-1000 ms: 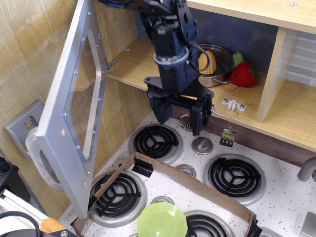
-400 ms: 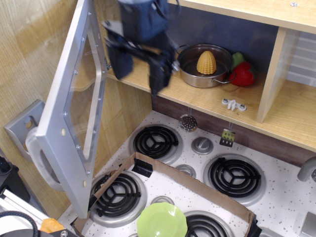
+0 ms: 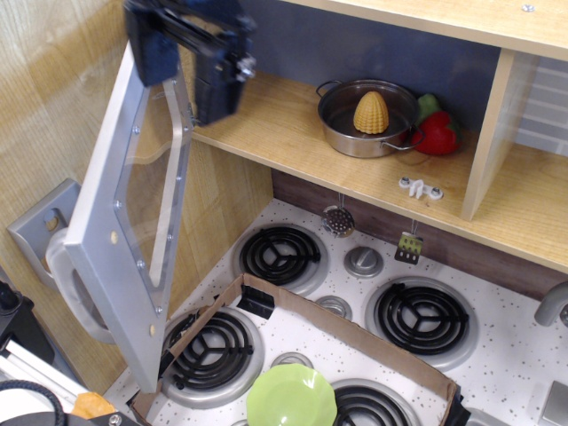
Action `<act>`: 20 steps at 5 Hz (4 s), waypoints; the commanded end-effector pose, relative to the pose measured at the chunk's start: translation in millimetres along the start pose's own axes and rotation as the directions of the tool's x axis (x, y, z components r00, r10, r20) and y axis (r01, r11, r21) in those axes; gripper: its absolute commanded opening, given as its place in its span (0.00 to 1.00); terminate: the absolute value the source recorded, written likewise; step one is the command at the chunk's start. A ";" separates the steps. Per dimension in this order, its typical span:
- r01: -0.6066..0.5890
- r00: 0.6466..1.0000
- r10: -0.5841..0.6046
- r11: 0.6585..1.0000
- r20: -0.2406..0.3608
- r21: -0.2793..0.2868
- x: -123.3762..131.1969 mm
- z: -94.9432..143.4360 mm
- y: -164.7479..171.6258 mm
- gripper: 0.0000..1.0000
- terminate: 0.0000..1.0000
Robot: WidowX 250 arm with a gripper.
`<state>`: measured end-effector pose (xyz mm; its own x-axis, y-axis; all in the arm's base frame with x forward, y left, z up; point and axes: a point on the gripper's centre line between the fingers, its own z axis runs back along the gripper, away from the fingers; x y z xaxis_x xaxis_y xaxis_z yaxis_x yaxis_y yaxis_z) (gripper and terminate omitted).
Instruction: Close microwave
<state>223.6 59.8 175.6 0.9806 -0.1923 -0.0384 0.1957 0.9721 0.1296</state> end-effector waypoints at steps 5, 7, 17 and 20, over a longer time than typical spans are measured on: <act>0.182 0.979 -0.172 0.978 -0.106 0.101 -51.5 -13.6 84.3 1.00 0.00; 0.150 0.988 -0.150 0.989 0.026 0.020 -40.9 -66.8 71.1 1.00 0.00; 0.211 0.770 -0.121 0.975 0.627 -0.071 129.9 -72.2 3.9 1.00 0.00; 0.179 0.820 -0.117 0.982 0.560 -0.056 124.8 -67.9 -8.5 1.00 0.00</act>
<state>333.3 38.6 73.4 0.8288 -0.3280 0.4534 0.3583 0.9334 0.0203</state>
